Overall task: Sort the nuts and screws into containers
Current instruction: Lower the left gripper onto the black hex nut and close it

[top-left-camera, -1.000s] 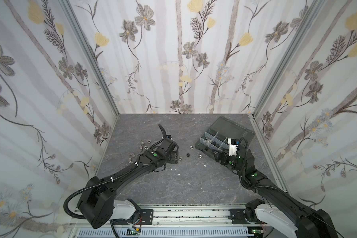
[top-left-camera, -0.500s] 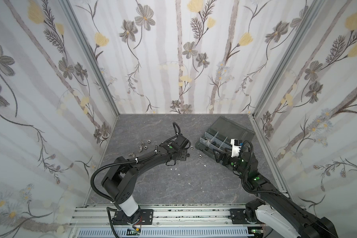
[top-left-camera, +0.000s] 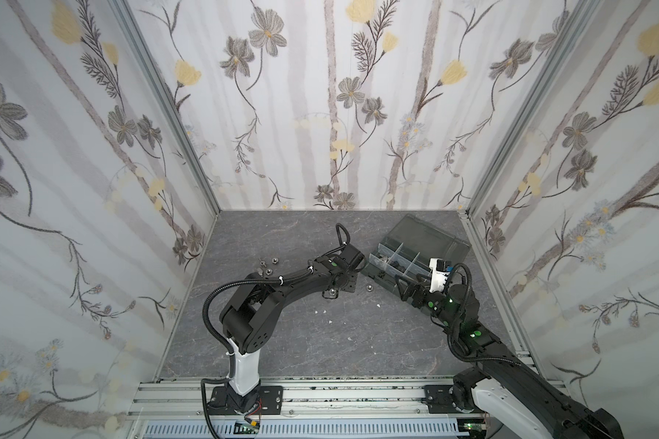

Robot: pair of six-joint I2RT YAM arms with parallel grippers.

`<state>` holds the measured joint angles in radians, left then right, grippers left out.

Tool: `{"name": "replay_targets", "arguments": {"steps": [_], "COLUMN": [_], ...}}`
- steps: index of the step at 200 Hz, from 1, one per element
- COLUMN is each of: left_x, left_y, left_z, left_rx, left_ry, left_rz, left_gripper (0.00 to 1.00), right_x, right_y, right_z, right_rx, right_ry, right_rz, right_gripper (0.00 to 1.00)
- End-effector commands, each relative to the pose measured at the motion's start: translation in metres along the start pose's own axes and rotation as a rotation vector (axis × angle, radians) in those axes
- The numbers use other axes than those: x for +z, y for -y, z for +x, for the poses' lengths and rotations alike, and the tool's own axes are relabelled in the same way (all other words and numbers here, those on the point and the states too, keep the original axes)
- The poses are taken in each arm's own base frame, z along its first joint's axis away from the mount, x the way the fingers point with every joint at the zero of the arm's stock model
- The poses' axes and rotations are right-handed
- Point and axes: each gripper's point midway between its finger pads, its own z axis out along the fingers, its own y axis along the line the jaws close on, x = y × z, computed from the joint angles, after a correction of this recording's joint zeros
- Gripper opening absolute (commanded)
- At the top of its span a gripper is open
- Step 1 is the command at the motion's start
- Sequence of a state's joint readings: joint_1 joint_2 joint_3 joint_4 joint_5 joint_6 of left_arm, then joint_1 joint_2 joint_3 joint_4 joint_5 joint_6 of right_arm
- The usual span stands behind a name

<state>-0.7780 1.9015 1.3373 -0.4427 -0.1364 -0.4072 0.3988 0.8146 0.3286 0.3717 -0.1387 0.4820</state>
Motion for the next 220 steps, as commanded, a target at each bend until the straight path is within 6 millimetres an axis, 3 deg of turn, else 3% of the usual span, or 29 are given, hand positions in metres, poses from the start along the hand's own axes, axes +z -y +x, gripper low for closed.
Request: {"name": "replay_targets", "arguments": {"steps": [1,89,220], "left_x": [0.005,0.03,0.05], "left_y": [0.003,0.013,0.008], "left_z": [-0.001,0.004,0.016], "left_rx": [0.002,0.006,0.009], "left_ry": [-0.007,-0.043,-0.073], "left_rz": [-0.007,-0.007,-0.045], "left_gripper": [0.55,0.46,0.29], "right_x": [-0.002,-0.008,-0.012], "right_y": [-0.006,-0.009,-0.01], "right_z": [-0.013,-0.02,-0.024], "right_rx": [0.008,0.013,0.02], "right_ry": [0.053,0.084,0.102], "right_rz": [-0.023,-0.03,-0.029], "right_gripper": [1.0,1.0,1.0]}}
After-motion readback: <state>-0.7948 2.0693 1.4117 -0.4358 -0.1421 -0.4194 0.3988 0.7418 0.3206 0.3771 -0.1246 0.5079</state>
